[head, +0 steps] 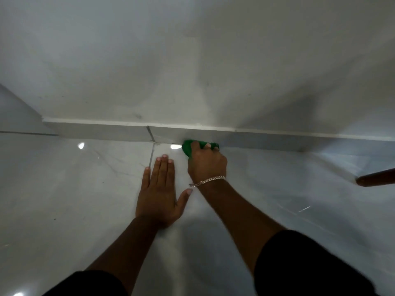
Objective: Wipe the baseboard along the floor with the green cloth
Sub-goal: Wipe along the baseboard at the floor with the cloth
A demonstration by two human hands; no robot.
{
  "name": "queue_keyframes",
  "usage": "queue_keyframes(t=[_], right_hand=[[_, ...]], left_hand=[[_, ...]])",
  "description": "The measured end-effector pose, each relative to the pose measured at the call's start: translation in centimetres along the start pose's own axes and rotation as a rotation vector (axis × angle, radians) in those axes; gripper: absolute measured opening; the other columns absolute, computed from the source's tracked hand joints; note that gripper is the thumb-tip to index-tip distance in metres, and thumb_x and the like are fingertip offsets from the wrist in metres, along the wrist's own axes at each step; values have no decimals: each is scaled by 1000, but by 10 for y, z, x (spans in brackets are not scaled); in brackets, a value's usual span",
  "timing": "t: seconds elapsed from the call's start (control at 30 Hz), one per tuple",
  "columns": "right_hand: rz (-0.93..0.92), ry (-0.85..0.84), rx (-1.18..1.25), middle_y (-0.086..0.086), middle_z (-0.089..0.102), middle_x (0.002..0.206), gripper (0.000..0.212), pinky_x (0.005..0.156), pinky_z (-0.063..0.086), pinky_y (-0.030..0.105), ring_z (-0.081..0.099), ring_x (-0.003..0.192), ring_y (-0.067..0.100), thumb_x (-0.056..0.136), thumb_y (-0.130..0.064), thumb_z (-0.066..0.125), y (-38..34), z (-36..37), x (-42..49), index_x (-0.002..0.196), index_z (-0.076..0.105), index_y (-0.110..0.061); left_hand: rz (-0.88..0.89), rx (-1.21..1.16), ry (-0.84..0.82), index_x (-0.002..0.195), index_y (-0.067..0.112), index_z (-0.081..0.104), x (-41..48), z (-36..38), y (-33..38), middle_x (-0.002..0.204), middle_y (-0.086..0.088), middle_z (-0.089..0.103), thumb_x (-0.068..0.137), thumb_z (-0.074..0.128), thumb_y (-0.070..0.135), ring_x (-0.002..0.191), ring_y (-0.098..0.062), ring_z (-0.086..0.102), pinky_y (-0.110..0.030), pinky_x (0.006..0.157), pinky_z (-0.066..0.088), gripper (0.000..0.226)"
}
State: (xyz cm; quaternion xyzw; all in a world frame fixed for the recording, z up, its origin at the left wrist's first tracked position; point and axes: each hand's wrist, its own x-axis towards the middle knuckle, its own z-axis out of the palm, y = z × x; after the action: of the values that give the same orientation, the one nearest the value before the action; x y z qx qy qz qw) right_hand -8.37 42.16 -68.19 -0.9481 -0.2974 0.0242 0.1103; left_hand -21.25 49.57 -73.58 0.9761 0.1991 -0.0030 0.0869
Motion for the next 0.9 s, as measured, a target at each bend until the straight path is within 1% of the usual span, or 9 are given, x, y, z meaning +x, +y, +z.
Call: queue_keyframes(t=[0.1,0.2,0.27,0.33,0.43,0.5,0.63,0.77,0.9], right_hand=[[-71,3,-177,10,71,60,15,47,54,34,66,49,30,71,-25,74,47,-9,0,84,74,-18],[22,-79,-239,14,73,77,19,60,57,37,69,64,33,86,-23,58,87,-28,-4,94,71,-12],[114,-52,-162,18,73,83,18,68,57,40,69,72,35,86,-14,56,92,-35,-8,93,70,-6],[168,-22,-80,20,72,81,16,71,54,39,69,74,37,79,-3,56,68,-36,-6,87,71,-4],[95,-26,3,20,72,74,16,73,53,41,70,72,38,73,1,57,6,-23,4,79,71,-4],[37,-101,-34,15,73,81,14,76,55,42,70,79,35,79,-1,58,-22,-19,11,84,70,-6],[-141,-223,-190,10,72,97,23,78,54,39,68,92,35,81,-7,57,11,-45,12,99,70,-13],[30,-273,-275,14,72,100,19,79,53,36,67,95,34,83,-5,56,64,-66,3,95,70,-6],[215,-171,-112,13,72,102,22,81,51,37,67,97,34,84,-6,54,34,-39,8,97,71,-10]], left_hand=[[-3,-25,-2,154,7,5,-1,-1,-1,165,-12,2,88,17,69,153,-25,-2,-49,124,7,92],[0,-27,-2,154,6,4,-3,-2,0,165,-13,1,88,16,69,153,-25,-3,-49,124,7,91],[-5,-29,6,154,6,5,-3,-3,0,165,-13,1,88,16,68,153,-26,-3,-49,124,7,91],[-11,-34,10,154,6,5,-2,-3,1,165,-14,2,88,15,68,153,-27,-2,-50,123,8,92],[-10,-57,3,154,6,6,-2,-2,2,165,-13,3,87,15,69,153,-27,-2,-50,123,8,92],[-9,-49,-1,154,7,5,-1,-2,0,165,-12,2,87,12,70,153,-26,-3,-50,123,8,93],[-3,-44,3,154,7,7,-1,-4,0,165,-12,5,88,21,68,153,-26,1,-49,123,8,91],[-8,-37,11,154,6,8,-2,-4,1,165,-13,6,89,26,66,153,-26,0,-50,123,9,91],[-11,-35,-2,154,6,5,-1,-2,1,165,-13,2,88,23,68,153,-26,-3,-51,123,9,92]])
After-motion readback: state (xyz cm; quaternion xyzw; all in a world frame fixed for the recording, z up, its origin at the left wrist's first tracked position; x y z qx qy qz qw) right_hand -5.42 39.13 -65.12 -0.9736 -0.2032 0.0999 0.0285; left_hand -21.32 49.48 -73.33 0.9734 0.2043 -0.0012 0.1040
